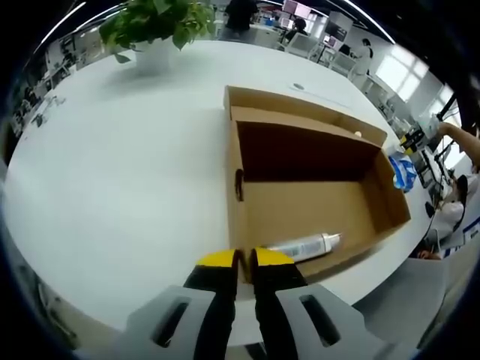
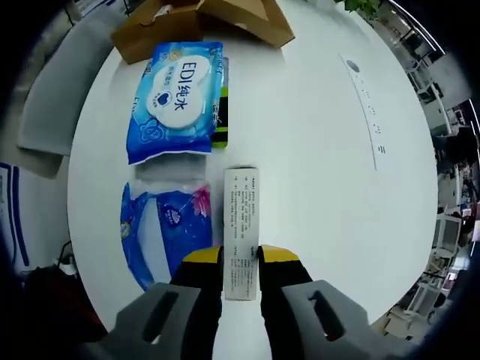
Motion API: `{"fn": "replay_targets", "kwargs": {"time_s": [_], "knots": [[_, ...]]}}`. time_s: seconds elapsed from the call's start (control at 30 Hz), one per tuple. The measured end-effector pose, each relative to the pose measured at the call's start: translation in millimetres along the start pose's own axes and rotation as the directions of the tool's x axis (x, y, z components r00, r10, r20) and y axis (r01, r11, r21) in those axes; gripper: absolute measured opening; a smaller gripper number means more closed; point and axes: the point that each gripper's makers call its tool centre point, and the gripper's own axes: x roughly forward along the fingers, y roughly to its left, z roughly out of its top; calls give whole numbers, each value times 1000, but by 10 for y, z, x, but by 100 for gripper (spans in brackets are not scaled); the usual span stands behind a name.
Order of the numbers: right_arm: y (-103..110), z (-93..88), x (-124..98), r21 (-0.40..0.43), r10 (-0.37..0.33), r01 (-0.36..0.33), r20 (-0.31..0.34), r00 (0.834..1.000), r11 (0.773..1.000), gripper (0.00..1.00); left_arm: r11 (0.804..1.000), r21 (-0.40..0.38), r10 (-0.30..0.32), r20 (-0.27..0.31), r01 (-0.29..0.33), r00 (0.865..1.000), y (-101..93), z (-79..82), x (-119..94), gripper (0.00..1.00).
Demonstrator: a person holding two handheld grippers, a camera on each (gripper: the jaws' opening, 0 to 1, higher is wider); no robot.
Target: Operate the shoe box by opening the lid, removing the specified soft item, and placing it in the target area until the item is outside and the box remains undamaged.
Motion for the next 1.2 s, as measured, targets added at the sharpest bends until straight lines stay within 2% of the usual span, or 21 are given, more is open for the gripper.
{"fn": "replay_targets", "kwargs": {"time_s": [0.2, 0.7, 0.9, 1.1, 1.2], "knots": [[-28, -5, 14, -34, -8, 8, -15, 1000, 999, 16, 1000, 1, -1, 1, 1, 1000, 0, 3, 1, 4], [-110, -4, 43, -23, -50, 50, -27, 998, 999, 17, 1000, 8, -9, 8, 9, 1000, 9, 13, 0, 5], [-96, 39, 23, 9, -68, 68, 0, 998, 998, 26, 1000, 29, -9, 9, 8, 1000, 1, 23, -5, 6], [-88, 84, -80, 40, -109, 107, 30, 994, 993, 28, 997, 81, -11, 23, 9, 1000, -37, 85, -39, 10], [-63, 139, -149, 88, -137, 131, 65, 988, 987, 31, 994, 104, -18, 27, 15, 999, -47, 124, -60, 11]]}}
